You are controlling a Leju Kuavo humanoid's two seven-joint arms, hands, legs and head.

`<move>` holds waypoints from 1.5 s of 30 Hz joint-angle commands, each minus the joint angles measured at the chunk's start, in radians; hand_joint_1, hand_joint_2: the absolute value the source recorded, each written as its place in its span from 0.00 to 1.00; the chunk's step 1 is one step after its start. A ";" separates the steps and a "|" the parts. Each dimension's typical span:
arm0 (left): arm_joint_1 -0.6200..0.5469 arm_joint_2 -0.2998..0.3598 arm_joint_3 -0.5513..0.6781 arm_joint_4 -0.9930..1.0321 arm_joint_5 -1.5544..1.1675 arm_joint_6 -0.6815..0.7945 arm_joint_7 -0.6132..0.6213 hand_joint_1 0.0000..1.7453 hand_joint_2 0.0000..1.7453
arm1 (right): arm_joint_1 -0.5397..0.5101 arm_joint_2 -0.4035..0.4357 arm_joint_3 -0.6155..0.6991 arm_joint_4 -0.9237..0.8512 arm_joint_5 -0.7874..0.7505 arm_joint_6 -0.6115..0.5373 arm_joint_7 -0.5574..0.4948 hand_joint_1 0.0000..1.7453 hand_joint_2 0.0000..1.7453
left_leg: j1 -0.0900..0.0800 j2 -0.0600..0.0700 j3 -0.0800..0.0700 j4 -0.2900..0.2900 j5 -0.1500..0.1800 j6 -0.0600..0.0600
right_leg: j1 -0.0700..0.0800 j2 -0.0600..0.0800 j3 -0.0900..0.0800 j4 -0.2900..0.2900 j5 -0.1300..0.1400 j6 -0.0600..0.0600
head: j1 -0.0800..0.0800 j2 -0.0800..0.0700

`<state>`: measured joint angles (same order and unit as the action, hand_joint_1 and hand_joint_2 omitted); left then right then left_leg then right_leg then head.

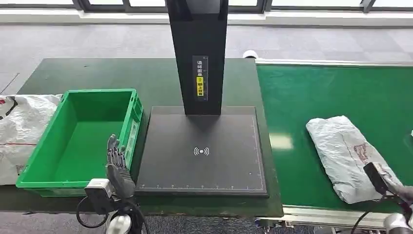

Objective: Moved the parcel from conveyor to table for the left to box.

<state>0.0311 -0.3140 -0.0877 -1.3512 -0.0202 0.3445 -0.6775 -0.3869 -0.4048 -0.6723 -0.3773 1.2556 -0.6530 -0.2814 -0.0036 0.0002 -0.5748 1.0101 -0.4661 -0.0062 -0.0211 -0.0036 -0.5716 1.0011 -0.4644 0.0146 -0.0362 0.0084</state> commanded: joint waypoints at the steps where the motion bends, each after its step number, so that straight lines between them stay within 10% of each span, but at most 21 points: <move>1: -0.061 0.005 -0.026 0.084 0.029 -0.005 -0.021 0.00 0.00 | -0.317 -0.020 -0.227 0.014 -0.172 0.225 -0.055 0.00 1.00 | -0.002 0.008 -0.002 0.001 0.001 0.000 | -0.002 0.009 -0.006 0.002 0.003 0.000 | 0.000 0.000; 22: -0.081 0.017 -0.040 0.120 -0.053 -0.009 0.007 0.00 0.00 | -0.116 0.128 -0.002 0.103 0.075 0.417 0.256 0.00 1.00 | 0.001 -0.001 0.001 -0.003 0.003 0.001 | 0.001 0.000 0.001 -0.005 0.004 0.000 | 0.000 0.000; 42: -0.078 0.004 -0.059 0.143 -0.046 0.079 0.003 0.00 0.00 | -0.005 0.240 0.019 0.077 0.061 0.417 0.102 0.00 1.00 | 0.000 -0.001 0.000 -0.002 0.003 0.001 | 0.000 0.000 -0.001 -0.003 0.003 0.000 | 0.000 0.000; 43: -0.073 0.004 -0.057 0.138 -0.043 0.086 -0.001 0.00 0.00 | -0.001 0.252 0.039 0.069 0.069 0.390 0.092 1.00 1.00 | 0.001 0.000 -0.001 -0.001 0.003 0.001 | 0.001 0.001 -0.001 -0.003 0.004 0.000 | 0.000 0.000; 45: -0.062 0.006 -0.058 0.121 -0.043 0.089 -0.002 0.00 0.00 | -0.004 0.264 0.034 0.067 0.052 0.385 0.073 1.00 1.00 | 0.001 0.000 -0.001 -0.002 0.003 0.000 | 0.001 0.002 -0.001 -0.004 0.004 0.000 | 0.000 0.000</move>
<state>0.0084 -0.3113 -0.1099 -1.2783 -0.0751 0.4097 -0.6703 -0.4010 -0.2239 -0.7176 -0.3159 1.3100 -0.2518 -0.1588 -0.0055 0.0000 -0.5756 1.0101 -0.4646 -0.0041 -0.0231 -0.0027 -0.5738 1.0012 -0.4631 0.0168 -0.0366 0.0084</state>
